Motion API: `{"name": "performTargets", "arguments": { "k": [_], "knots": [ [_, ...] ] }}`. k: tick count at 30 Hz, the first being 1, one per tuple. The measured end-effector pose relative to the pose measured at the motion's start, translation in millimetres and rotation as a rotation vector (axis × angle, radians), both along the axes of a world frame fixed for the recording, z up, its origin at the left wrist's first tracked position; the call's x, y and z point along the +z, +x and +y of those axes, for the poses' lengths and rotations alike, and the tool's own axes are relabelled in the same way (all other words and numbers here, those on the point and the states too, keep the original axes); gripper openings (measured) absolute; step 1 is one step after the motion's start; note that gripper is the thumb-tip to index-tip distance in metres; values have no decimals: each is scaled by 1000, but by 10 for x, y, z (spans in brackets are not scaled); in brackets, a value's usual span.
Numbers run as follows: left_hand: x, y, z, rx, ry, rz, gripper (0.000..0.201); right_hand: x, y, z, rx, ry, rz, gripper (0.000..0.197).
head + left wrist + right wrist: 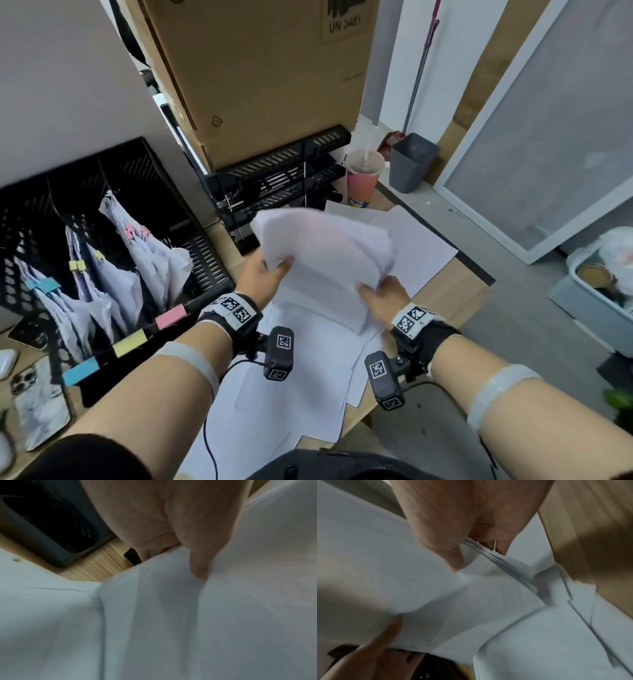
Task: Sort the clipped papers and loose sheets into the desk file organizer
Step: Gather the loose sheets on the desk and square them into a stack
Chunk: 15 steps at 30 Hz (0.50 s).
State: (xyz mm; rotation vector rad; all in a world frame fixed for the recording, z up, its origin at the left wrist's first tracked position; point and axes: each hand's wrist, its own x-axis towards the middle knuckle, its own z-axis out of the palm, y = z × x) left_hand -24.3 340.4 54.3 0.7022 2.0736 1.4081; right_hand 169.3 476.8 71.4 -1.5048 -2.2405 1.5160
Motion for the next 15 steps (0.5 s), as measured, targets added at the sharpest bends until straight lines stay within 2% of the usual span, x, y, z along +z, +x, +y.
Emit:
{"name": "performTargets", "arguments": {
  "k": [2,4,8,10,12,15],
  "knots": [
    [68,-29,165,47,60,-13,32,13,6,95,-28,10,70,26],
    [90,-50,334,60,47,7,36,-1,44,238,-121,-3,136,26],
    [-153,-24,614,-36,-149,-39,58,-169,230,628,-317,-70,137,27],
    [-366,44,666,-123,-306,-73,54,-318,353,847,-414,-133,75,30],
    [-535,130,689,-201,-402,-95,51,-486,473,1047,-472,-195,-58,36],
    [-772,218,692,-352,-584,-6,53,-680,572,1249,-465,-292,-195,47]
  ]
}}
